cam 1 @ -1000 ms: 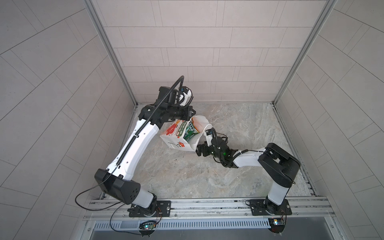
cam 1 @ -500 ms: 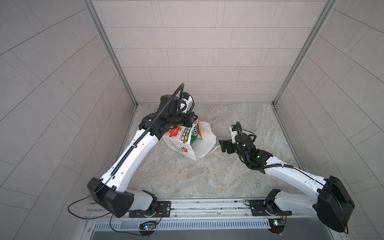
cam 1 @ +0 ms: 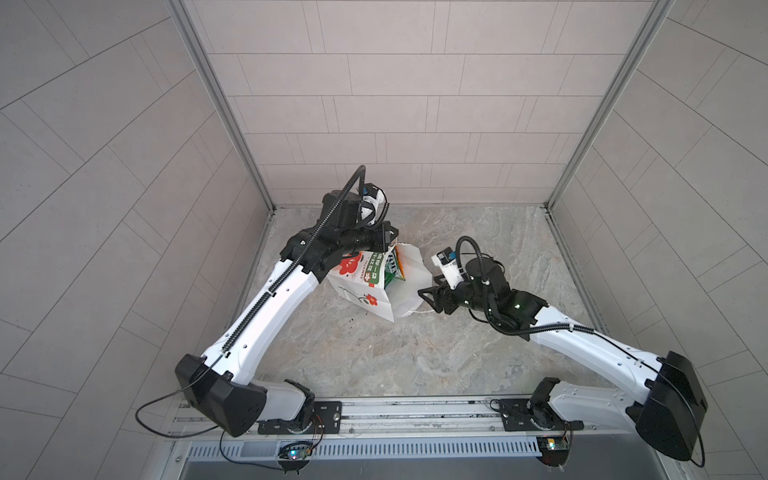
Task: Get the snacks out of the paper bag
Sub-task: 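Reach the right gripper into the bag opening toward the candy packets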
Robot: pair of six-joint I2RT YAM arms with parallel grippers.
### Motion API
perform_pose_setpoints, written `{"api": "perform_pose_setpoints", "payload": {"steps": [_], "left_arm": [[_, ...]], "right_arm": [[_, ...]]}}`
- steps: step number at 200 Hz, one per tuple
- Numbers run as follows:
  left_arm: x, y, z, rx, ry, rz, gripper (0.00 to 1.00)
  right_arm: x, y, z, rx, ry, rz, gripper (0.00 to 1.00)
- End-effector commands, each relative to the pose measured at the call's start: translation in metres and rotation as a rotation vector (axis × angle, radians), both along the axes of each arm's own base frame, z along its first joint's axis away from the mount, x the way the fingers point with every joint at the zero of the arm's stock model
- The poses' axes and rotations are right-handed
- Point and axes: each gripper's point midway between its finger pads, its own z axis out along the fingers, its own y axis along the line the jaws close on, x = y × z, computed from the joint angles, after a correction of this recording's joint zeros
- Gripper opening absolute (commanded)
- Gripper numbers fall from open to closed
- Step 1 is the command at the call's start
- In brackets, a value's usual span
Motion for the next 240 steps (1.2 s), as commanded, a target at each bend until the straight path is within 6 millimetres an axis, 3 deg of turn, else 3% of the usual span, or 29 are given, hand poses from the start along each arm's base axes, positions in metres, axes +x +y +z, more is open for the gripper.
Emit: {"api": "perform_pose_setpoints", "payload": {"steps": [1, 83, 193, 240], "left_arm": [[-0.003, -0.003, 0.026, -0.053, -0.075, -0.009, 0.00], [-0.006, -0.003, 0.031, -0.068, -0.076, -0.009, 0.00], [-0.012, -0.006, 0.031, -0.081, -0.067, -0.037, 0.00], [-0.014, -0.006, 0.034, -0.087, -0.072, -0.044, 0.00]], "right_arm": [[-0.007, 0.023, -0.002, 0.006, 0.001, 0.097, 0.67], [0.023, 0.050, -0.045, -0.075, 0.054, 0.085, 0.55], [0.086, 0.055, -0.060, -0.110, -0.016, -0.145, 0.47], [0.096, 0.064, -0.068, -0.098, -0.024, -0.146, 0.39]]}}
